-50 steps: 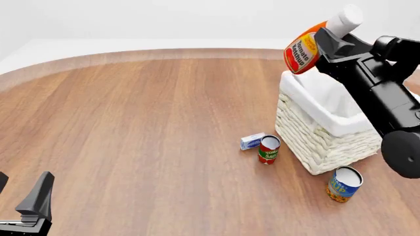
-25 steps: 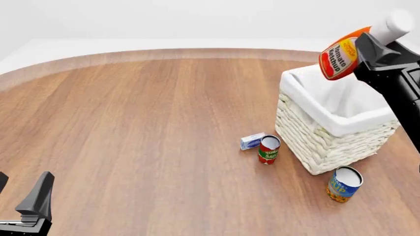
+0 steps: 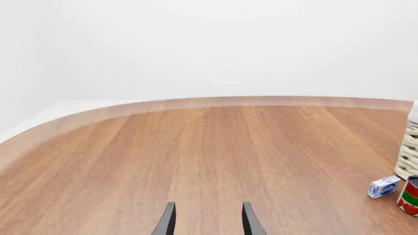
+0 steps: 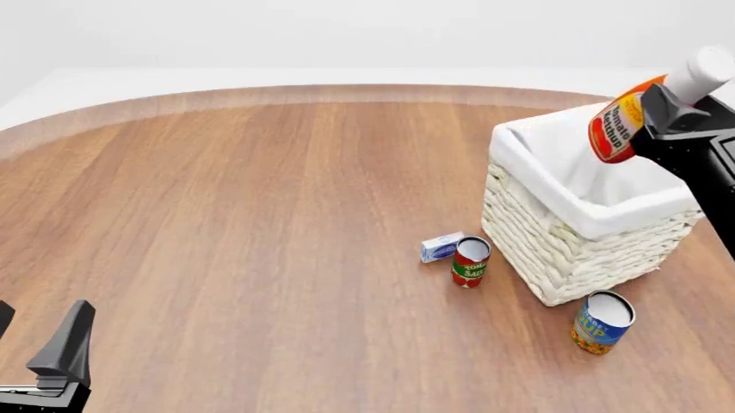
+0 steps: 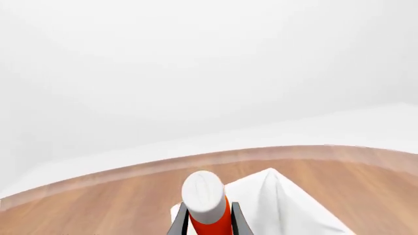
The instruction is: Pick up the ketchup, and put it in the basket.
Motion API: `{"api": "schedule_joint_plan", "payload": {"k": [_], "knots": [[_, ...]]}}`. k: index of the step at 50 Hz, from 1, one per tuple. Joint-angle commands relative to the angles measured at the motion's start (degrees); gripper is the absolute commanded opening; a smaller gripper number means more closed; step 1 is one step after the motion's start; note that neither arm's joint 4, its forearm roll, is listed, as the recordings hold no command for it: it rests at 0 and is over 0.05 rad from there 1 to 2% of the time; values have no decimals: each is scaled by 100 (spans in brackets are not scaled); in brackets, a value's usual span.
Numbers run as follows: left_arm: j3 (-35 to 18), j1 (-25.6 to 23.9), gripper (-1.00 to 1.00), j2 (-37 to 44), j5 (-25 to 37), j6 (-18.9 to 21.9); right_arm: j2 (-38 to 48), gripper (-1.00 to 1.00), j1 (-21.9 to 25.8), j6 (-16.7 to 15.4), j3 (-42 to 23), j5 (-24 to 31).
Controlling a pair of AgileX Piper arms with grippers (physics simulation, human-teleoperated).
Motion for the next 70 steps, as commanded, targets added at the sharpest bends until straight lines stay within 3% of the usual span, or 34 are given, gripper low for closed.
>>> {"api": "schedule_joint_plan", "payload": {"k": [1, 15, 23, 70], "knots": [[0, 0, 100, 0, 0, 0, 174, -100, -226, -3, -68, 78], [0, 0, 100, 0, 0, 0, 572, -100, -11, -224, -390, 130], [0, 0, 100, 0, 0, 0, 1033, -100, 178, -586, -700, 295], [0, 0, 100, 0, 0, 0, 1358, -100, -272, -797, -532, 442]]}}
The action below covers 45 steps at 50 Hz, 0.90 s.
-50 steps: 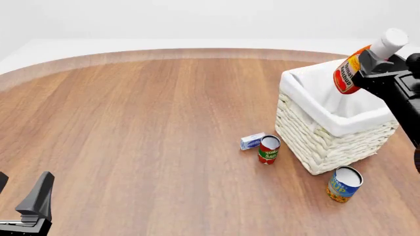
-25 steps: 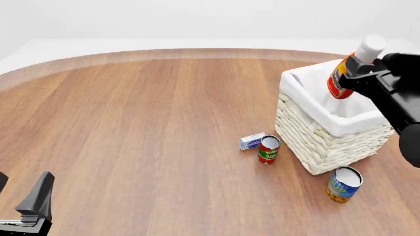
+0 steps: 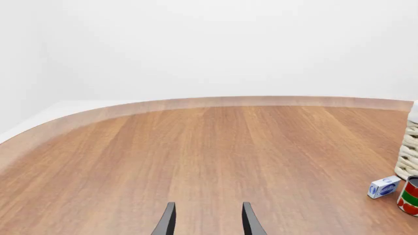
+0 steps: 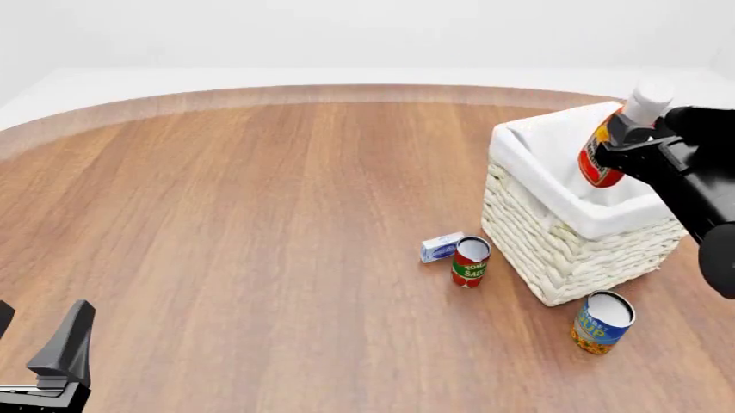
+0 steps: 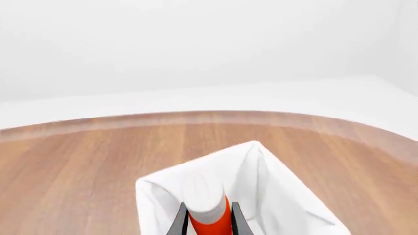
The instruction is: Pick up the ketchup, and put it in the basket.
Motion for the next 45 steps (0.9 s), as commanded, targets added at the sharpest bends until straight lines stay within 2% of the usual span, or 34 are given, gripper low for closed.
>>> {"api": "schedule_joint_plan", "payload": {"k": [1, 23, 24, 45], "knots": [[0, 0, 100, 0, 0, 0, 82, -100, -84, -5, -5, -15], [0, 0, 100, 0, 0, 0, 342, -100, -8, 0, -224, 39], [0, 0, 100, 0, 0, 0, 348, 100, -7, -2, -228, 38], [0, 0, 100, 0, 0, 0, 553, 100, 77, 25, -247, -67]]}}
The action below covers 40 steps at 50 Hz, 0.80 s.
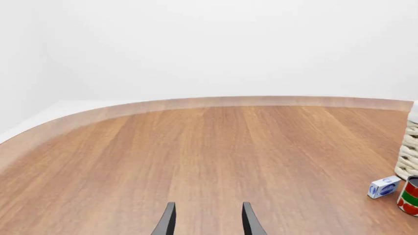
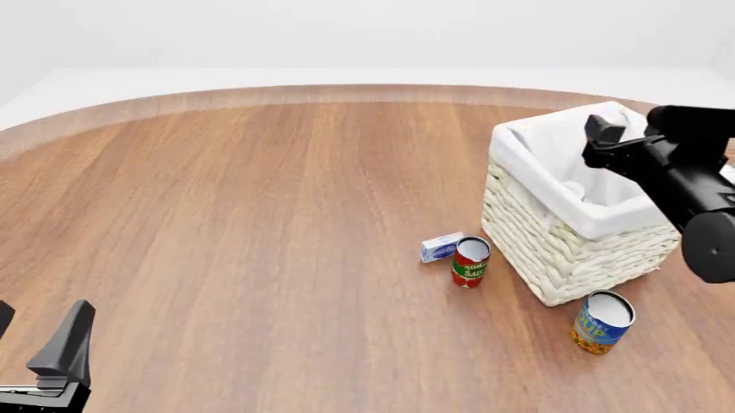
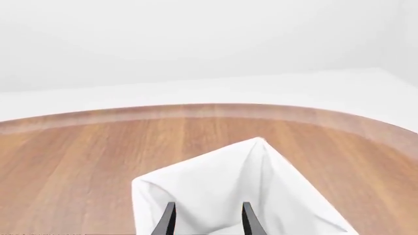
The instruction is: Pick up the ketchup, and put it in the basket.
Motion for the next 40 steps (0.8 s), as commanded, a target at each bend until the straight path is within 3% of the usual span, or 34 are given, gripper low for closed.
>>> {"api": "schedule_joint_plan", "payload": {"k": [1, 40], "knots": [[0, 0, 100, 0, 0, 0, 72, 100, 46, 35, 7, -56], [0, 0, 100, 0, 0, 0, -90, 100, 546, 184, 194, -304]]}}
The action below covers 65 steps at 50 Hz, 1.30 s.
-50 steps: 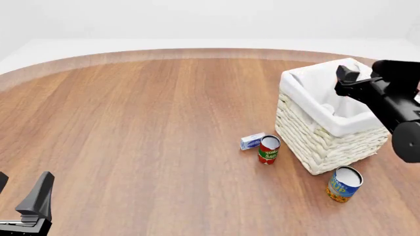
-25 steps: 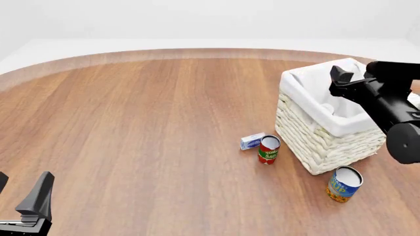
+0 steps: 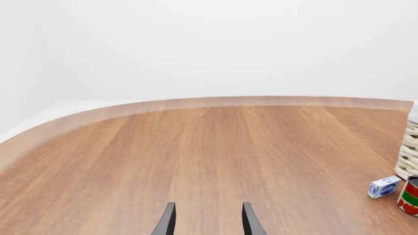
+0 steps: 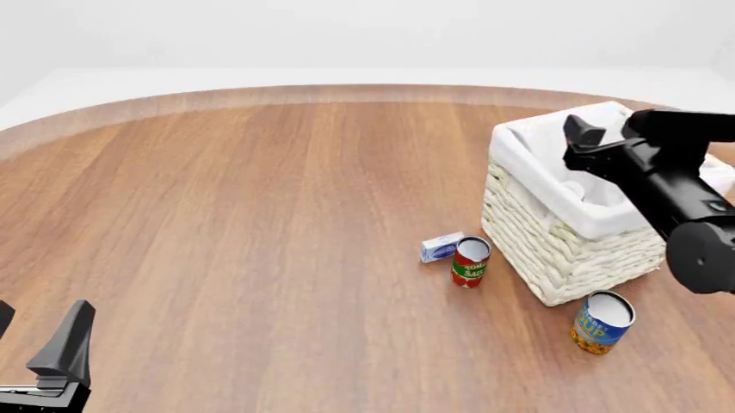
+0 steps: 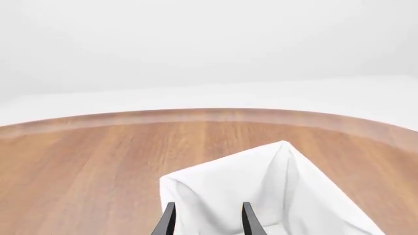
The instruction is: Pick up the ketchup, and put it in the basket.
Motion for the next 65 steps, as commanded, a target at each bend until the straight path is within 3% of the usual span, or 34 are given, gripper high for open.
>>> {"api": "schedule_joint_plan", "payload": {"k": [1, 29, 65], "knots": [[0, 0, 100, 0, 0, 0, -4, 100, 138, 94, 29, -37], [0, 0, 100, 0, 0, 0, 343, 100, 509, 210, -255, -41], [0, 0, 100, 0, 0, 0, 256, 100, 1222, 409, -3, -354]]}}
